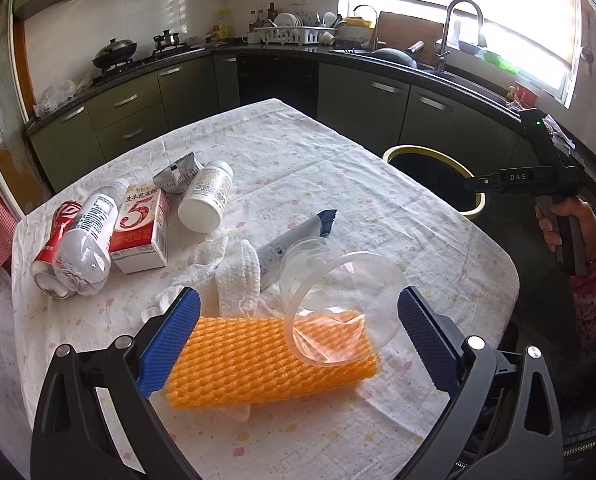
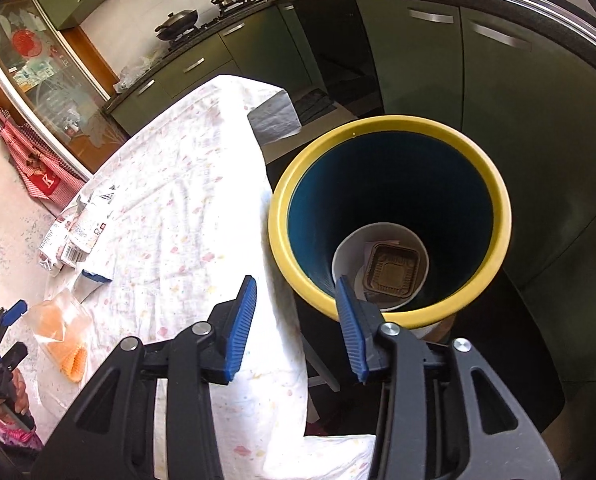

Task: Collect trash
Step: 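Grasp the clear plastic cup rim with the left gripper and lift it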

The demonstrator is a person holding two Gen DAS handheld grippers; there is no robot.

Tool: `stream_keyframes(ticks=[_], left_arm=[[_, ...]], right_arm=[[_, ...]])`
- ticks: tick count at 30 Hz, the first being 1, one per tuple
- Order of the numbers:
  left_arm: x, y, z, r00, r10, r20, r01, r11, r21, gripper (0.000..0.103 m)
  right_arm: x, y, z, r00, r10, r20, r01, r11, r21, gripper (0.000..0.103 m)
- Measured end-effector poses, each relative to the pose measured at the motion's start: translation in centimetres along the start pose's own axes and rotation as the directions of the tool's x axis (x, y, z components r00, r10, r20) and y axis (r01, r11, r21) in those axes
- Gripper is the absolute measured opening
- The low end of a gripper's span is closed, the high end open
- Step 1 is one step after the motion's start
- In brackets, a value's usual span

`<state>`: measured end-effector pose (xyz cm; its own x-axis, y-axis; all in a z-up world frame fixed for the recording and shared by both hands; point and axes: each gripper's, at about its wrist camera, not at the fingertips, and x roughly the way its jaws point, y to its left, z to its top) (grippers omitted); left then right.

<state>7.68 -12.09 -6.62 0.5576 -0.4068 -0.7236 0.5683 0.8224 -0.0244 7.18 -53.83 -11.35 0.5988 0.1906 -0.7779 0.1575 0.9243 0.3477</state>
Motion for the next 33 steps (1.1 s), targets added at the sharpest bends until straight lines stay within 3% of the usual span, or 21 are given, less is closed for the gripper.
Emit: stream_keyframes(ticks=[4, 15, 17, 19, 27, 33], left_arm=[[1.7, 0.5, -0.2, 0.999, 0.004, -0.032, -0.004, 1.000, 0.006, 0.070], [3.7, 0.4, -0.8, 0.998, -0.006, -0.070, 0.010, 0.999, 0.049, 0.027], [3.9, 0.5, -0.8, 0.997, -0.016, -0.073, 0.019, 0.999, 0.043, 0.010], [4.0, 0.6, -0.7, 0.997, -0.026, -0.072, 0.029, 0.999, 0.038, 0.006], [2.3, 0.0, 0.4, 0.999, -0.036, -0.024, 0.037, 0.998, 0.052, 0.005], [1.2, -1.5, 4.2, 0.996, -0.087, 0.000, 0.087, 0.991, 0.100, 0.005]], right_arm=[[-0.3, 0.3, 0.1, 1.000, 0.010, 0.007, -0.010, 1.000, -0.005, 0.040], [0.2, 0.4, 0.0, 1.000, 0.021, -0.006, -0.021, 1.000, -0.001, 0.040], [0.3, 0.3, 0.0, 1.000, 0.024, -0.008, -0.024, 1.000, -0.004, 0.040], [0.3, 0.3, 0.0, 1.000, 0.026, -0.008, -0.026, 1.000, -0.004, 0.040], [-0.7, -0.3, -0.2, 1.000, 0.019, 0.016, -0.019, 1.000, 0.007, 0.040], [-2.6, -2.4, -0.9, 0.998, -0.017, 0.063, 0.013, 0.998, 0.053, 0.040]])
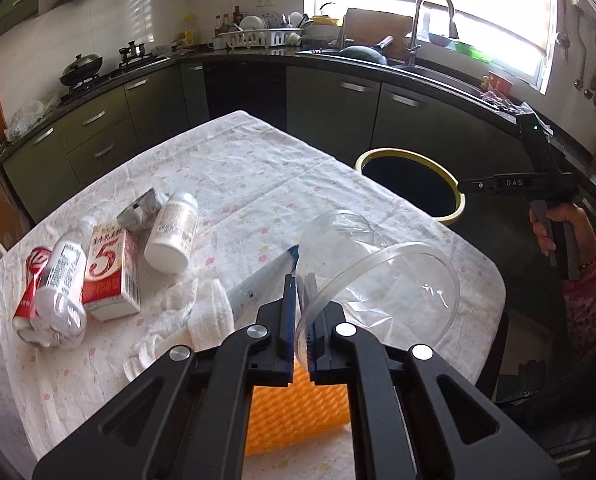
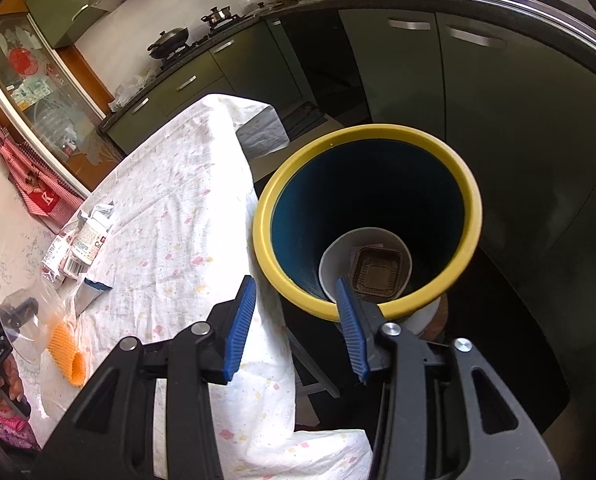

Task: Collect trash
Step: 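Grasp the clear plastic cup rim with the left gripper and lift it, then carry the clear cup over the yellow bin and open the left gripper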

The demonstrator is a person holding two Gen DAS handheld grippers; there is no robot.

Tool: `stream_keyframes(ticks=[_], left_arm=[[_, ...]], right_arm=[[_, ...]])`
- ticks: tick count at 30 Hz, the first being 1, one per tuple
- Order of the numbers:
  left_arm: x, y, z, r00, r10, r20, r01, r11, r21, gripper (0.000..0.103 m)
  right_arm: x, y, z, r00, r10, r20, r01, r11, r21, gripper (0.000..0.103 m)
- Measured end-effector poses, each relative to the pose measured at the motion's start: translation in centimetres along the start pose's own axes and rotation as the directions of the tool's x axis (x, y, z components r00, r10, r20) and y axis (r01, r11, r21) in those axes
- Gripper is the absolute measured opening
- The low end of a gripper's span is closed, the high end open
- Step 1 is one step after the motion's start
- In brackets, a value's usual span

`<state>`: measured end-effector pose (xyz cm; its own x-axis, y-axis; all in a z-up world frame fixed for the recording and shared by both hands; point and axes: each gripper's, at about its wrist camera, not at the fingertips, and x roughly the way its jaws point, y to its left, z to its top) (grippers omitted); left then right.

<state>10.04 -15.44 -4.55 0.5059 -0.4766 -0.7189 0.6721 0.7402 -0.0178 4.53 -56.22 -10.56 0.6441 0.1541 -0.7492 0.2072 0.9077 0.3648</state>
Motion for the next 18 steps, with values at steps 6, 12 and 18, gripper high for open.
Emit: stream_keyframes(ticks=[6, 12, 18], left_arm=[[2.5, -4.3, 6.7, 0.996, -0.085, 0.018, 0.082, 0.989, 0.122, 0.005], [8.3, -9.9, 12.8, 0.980, -0.195, -0.028, 0.196, 0.959, 0.204, 0.005], [15.5, -14.7, 16.6, 0.972, -0.211, -0.105, 0.231, 0.940, 0.252, 0.005]], right_arm=[[-2.0, -3.6, -1.1, 0.998, -0.035, 0.044, 0.031, 0.996, 0.081, 0.040], [-3.3, -7.1, -2.5, 0.996, -0.066, 0.062, 0.056, 0.986, 0.155, 0.041], [-4.4, -9.7, -3.6, 0.992, -0.094, 0.079, 0.076, 0.975, 0.211, 0.041]])
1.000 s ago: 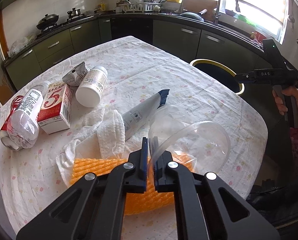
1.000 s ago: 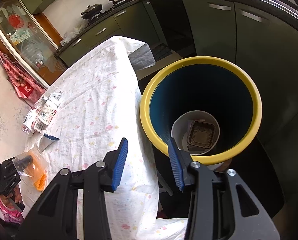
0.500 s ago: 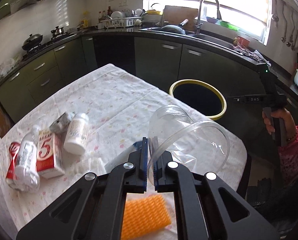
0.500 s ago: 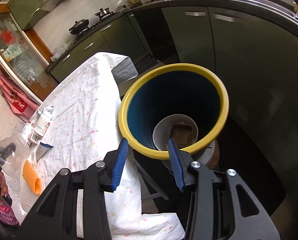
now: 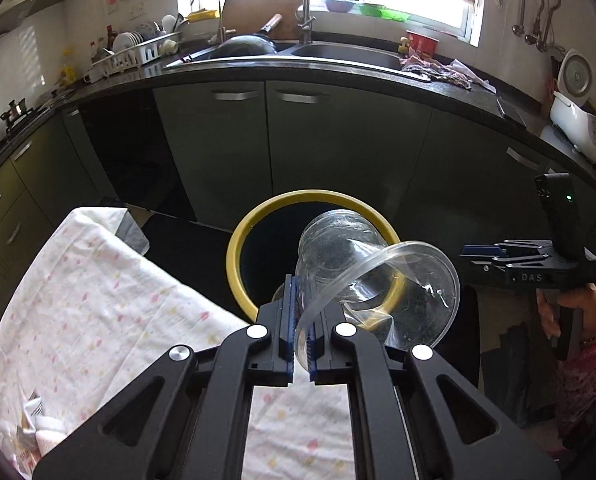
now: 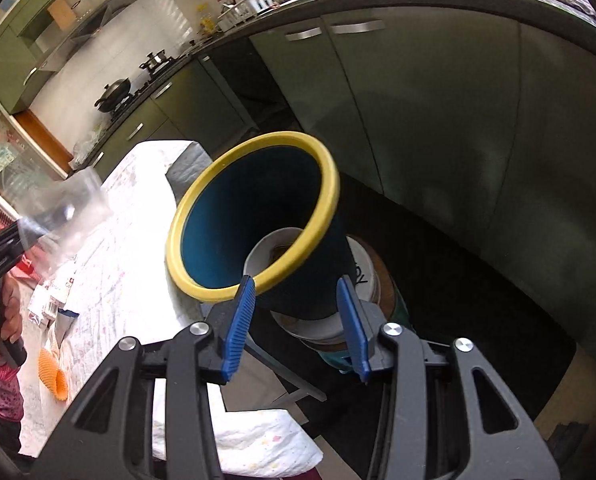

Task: Collect trash
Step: 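Carry the clear cup over the yellow bin and open the left gripper, then grasp the white pill bottle with the right gripper and lift it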

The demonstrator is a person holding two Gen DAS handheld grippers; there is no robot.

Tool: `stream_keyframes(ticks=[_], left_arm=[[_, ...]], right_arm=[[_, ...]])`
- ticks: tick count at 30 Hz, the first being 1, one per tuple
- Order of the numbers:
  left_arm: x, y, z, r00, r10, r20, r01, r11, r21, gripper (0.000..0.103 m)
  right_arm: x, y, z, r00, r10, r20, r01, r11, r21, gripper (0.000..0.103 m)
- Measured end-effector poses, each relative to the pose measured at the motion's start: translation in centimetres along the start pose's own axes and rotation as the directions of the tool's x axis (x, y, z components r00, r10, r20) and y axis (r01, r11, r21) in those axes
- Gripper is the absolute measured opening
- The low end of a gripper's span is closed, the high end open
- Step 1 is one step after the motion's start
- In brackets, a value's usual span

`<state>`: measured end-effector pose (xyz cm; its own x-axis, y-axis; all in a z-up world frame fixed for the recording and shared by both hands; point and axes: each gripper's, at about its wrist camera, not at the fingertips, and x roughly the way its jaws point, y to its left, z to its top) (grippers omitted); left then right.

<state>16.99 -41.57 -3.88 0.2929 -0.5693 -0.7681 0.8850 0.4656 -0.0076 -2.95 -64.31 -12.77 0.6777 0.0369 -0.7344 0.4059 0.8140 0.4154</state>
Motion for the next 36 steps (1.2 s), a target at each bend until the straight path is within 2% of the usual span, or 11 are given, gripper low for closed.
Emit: stream_keyframes(ticks=[7, 9, 11, 12, 14, 16, 19, 24, 28, 32, 36], left_arm=[[6.3, 0.5, 3.4, 0.998, -0.009, -0.060, 0.007, 0.999, -0.038, 0.007], [7.1, 0.9, 4.0, 0.998, -0.006, -0.066, 0.002, 0.998, -0.060, 0.024], [7.0, 1.3, 4.1, 0.998, 0.002, -0.057, -0.007, 0.997, -0.077, 0.048], [6.6, 1.4, 4.0, 0.999, 0.003, -0.046, -0.007, 0.996, -0.085, 0.053], [5.3, 1.7, 3.7, 1.000, -0.005, -0.020, 0.003, 0.995, -0.099, 0.075], [3.5, 2.1, 3.2, 1.000, 0.005, 0.021, -0.003, 0.995, -0.104, 0.091], [0.2, 2.7, 2.2, 0.997, 0.010, 0.077, -0.001, 0.994, -0.114, 0.092], [-5.9, 4.8, -0.7, 0.983, 0.007, 0.182, 0.028, 0.981, -0.191, 0.096], [-10.9, 6.5, -4.6, 0.962, 0.090, 0.259, -0.020, 0.965, -0.260, 0.098], [-15.9, 8.9, -9.8, 0.923, 0.256, 0.286, -0.150, 0.927, -0.344, 0.098], [-20.0, 11.7, -15.7, 0.863, 0.430, 0.264, -0.284, 0.847, -0.449, 0.098]], right_arm=[[0.2, -1.2, -0.2, 1.000, -0.001, -0.004, 0.002, 0.999, 0.034, 0.045], [0.2, -1.3, -0.2, 1.000, -0.001, 0.000, 0.001, 0.999, 0.036, 0.046], [0.2, -1.3, -0.1, 1.000, 0.002, 0.003, -0.002, 0.999, 0.035, 0.047], [0.1, -1.3, -0.2, 1.000, 0.002, 0.003, -0.002, 0.999, 0.033, 0.047], [0.2, -1.2, -0.2, 1.000, 0.004, 0.001, -0.004, 0.999, 0.032, 0.047], [0.4, -1.0, -0.2, 1.000, 0.005, -0.004, -0.005, 1.000, 0.028, 0.048], [0.6, -0.5, -0.1, 1.000, 0.013, -0.011, -0.013, 1.000, 0.017, 0.048], [0.8, 1.1, 0.1, 1.000, 0.018, -0.019, -0.018, 1.000, -0.014, 0.049], [1.1, 2.7, 0.4, 0.999, 0.012, -0.030, -0.013, 0.999, -0.046, 0.050], [1.7, 4.8, 0.8, 0.998, 0.009, -0.055, -0.014, 0.995, -0.098, 0.051], [2.9, 8.6, 0.9, 0.996, 0.015, -0.089, -0.032, 0.982, -0.184, 0.051]])
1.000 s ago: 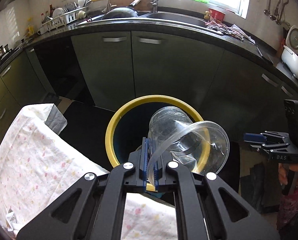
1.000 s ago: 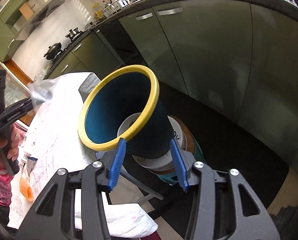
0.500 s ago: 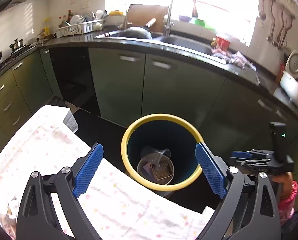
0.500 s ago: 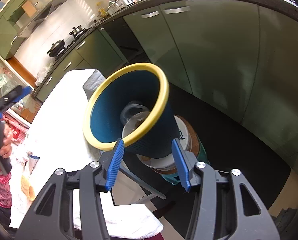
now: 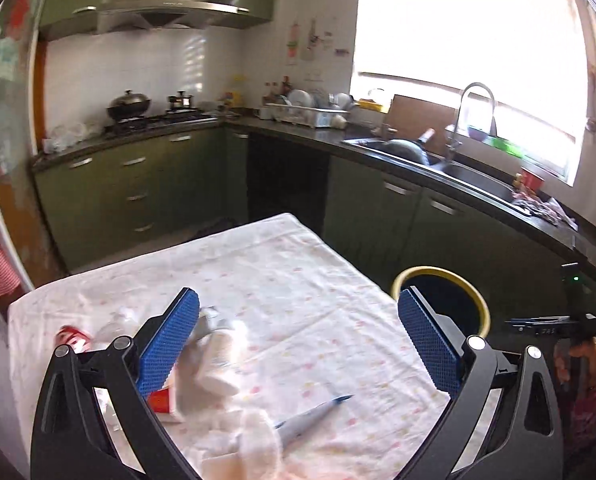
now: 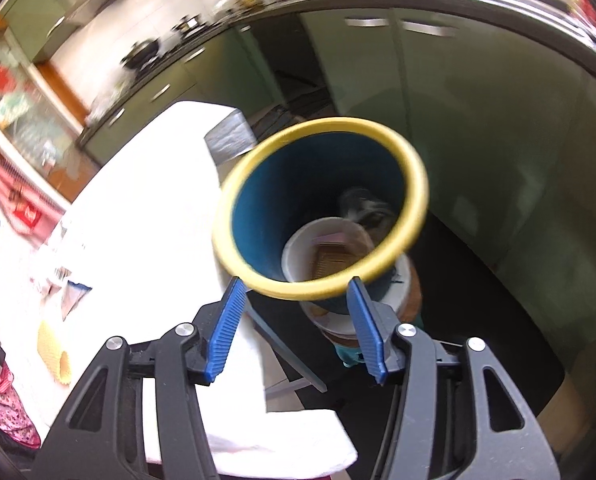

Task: Collect trash
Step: 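Grasp the white pill bottle with the right gripper and lift it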

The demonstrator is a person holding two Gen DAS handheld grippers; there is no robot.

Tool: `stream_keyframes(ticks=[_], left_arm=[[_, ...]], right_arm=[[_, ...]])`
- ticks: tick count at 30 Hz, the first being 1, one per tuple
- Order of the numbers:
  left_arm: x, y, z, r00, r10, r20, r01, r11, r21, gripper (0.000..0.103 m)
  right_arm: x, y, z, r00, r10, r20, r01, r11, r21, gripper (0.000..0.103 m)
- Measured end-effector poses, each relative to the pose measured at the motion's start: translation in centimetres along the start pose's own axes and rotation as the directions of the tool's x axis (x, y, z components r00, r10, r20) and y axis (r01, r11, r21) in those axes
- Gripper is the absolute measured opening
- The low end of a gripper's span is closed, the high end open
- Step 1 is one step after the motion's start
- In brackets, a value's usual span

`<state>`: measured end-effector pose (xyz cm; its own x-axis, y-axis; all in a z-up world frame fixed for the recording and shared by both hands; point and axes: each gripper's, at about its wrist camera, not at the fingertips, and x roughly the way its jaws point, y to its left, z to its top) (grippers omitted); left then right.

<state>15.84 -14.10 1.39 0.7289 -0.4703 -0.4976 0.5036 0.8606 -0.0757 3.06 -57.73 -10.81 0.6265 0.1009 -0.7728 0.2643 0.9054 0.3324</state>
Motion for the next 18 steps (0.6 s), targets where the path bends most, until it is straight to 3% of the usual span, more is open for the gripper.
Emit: stream_keyframes(ticks=[4, 8, 10, 13, 17, 18], left_arm=[[-2.3, 6.9, -2.2, 0.994, 0.103, 0.019, -0.101, 0.991, -0.086, 0.098], [-3.5, 12.6, -4.9, 0.970, 0.239, 0.040, -0.230, 0.961, -0.151, 0.098], [-3.8, 14.7, -6.4, 0.962, 0.269, 0.038, -0.259, 0.950, -0.177, 0.098], [-4.0, 16.8, -8.3, 0.967, 0.255, 0.023, -0.245, 0.946, -0.211, 0.098], [-3.9, 17.7, -10.2, 0.977, 0.209, 0.037, -0.193, 0.948, -0.253, 0.098], [-4.0, 17.9, -10.5, 0.979, 0.202, 0.041, -0.185, 0.949, -0.255, 0.098]], right_arm=[[1.8, 5.4, 1.1, 0.999, 0.028, -0.039, -0.033, 0.991, -0.127, 0.051], [3.9, 12.1, 2.0, 0.994, 0.068, -0.086, -0.088, 0.961, -0.261, 0.051], [5.0, 15.8, 2.3, 0.988, 0.103, -0.113, -0.135, 0.934, -0.330, 0.051], [6.7, 21.3, 2.8, 0.969, 0.182, -0.167, -0.239, 0.859, -0.453, 0.065], [8.2, 27.9, 3.1, 0.945, 0.261, -0.198, -0.326, 0.697, -0.639, 0.095], [8.6, 29.1, 3.2, 0.938, 0.273, -0.212, -0.343, 0.657, -0.671, 0.096]])
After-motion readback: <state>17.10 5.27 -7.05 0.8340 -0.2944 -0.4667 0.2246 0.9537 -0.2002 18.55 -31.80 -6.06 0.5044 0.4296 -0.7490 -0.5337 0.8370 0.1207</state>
